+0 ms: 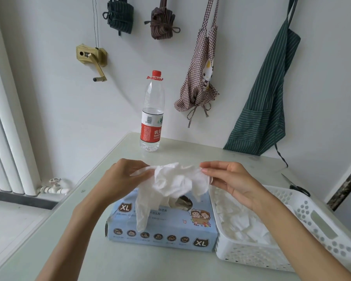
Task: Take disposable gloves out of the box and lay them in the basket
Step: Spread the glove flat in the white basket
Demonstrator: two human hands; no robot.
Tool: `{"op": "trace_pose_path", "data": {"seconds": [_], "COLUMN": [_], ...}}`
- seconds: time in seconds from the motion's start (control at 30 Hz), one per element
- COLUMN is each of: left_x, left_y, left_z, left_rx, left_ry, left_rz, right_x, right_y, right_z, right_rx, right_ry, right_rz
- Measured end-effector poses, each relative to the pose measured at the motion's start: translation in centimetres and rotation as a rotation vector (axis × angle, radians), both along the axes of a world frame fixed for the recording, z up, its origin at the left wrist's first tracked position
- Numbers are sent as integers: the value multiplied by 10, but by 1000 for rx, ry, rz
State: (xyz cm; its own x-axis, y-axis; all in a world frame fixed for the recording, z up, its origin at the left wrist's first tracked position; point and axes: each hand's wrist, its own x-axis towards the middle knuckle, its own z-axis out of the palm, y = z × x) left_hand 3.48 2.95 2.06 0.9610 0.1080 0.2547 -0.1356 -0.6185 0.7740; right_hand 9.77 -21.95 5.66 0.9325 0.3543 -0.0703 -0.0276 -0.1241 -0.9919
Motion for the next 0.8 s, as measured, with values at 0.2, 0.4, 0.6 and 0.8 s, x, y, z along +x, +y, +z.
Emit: {"op": "trace_pose_path", "data": {"seconds": [0.2,0.4,0.6,0.8], "left_x": [-8,19,25,35], "left_y": [-28,-78,-102,-143], "left_z": [39,49,82,92], "left_rx": [-136,308,447,435], "left_ry": [-46,105,78,102], "left_rz": [-257,-347,-480,-618], "right_x": [-12,-30,-41,-45], "right_y": [-12,-33,-78,-107], "right_z": [28,54,76,95], "right_rx": [-92,-157,-319,-335], "right_ry": [-300,-445,-431,-486], "right_rz": [20,95,186,135]}}
